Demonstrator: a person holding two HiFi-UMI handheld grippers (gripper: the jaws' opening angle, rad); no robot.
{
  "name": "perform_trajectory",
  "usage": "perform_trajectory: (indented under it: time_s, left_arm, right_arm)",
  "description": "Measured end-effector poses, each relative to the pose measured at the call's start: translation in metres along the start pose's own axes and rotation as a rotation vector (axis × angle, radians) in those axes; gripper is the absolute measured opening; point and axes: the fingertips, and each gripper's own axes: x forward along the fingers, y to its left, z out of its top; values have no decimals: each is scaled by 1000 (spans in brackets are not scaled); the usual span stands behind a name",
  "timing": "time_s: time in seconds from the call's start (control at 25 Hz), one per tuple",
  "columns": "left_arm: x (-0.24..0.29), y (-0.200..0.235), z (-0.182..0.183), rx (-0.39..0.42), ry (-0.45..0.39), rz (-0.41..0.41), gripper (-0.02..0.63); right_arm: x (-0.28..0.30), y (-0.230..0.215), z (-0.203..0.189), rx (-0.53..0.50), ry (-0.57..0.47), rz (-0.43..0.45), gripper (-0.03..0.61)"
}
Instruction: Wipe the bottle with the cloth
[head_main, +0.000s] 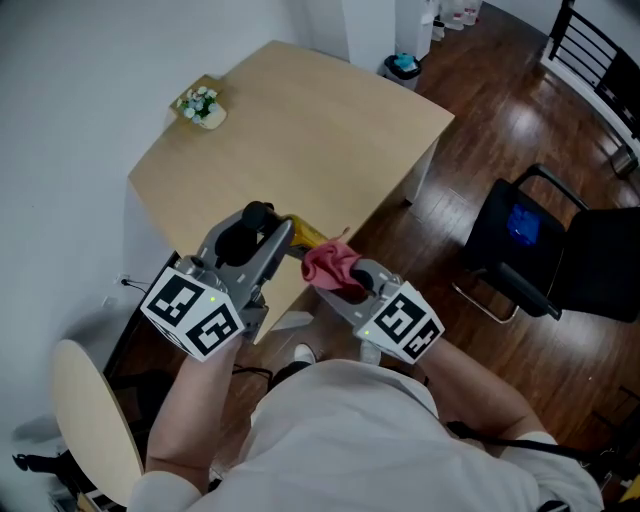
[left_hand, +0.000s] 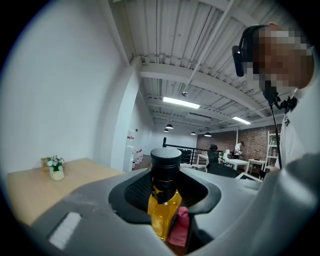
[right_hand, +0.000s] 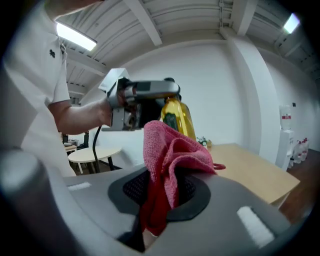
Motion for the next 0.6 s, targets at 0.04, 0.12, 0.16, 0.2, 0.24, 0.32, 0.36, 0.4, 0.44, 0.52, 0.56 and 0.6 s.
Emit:
perform_trajectory:
  time_s: [0.04,0.12,0.16,0.2,0.24,0.32,0.36,0.4,0.44,0.52,0.56,0.6]
  left_arm:
    - [0,-2,1,0,-3,0,155]
    - [-1,-4,4,-1,-9,-1,155]
    - [-2,-4,6,-1,-13,-2,155]
    - [-2,-5,7,-1,-16,-2,155]
    - [-3,-5,8,0,-15,-3,155]
    - [-7,-4,6,9,-3,0,155]
    - [-9,-4,4,15,5,2,155]
    - [-10,-4,3,18,11,1,155]
    - [-10,-4,1,19,16,-2,155]
    - [-10,-7,-3,15,23,-13,155]
    - [-11,-9,-5,13,26,-21,155]
    - [-11,-12,-7,13,28,-29,155]
  right_arm:
    - [-1,-4,-14,22,21,-4,75]
    - [-7,-11,-34,55,42,-14,75]
    - [-12,-15,-38,70,38,-19,75]
    - [-19,-18,-36,85,22,-22,75]
    - [-26,-19,-28,93,-5,-26,75]
    - [-40,-22,-1,69,-70,-40,75]
    - [-45,-23,16,44,-101,-44,75]
    - [-49,-24,34,15,-125,-45,75]
    - [-52,-24,50,-16,-143,-42,75]
    - [-53,-23,79,-66,-177,-31,75]
    - [-52,-21,91,-84,-193,-24,75]
    - [-50,-19,99,-98,-204,-18,75]
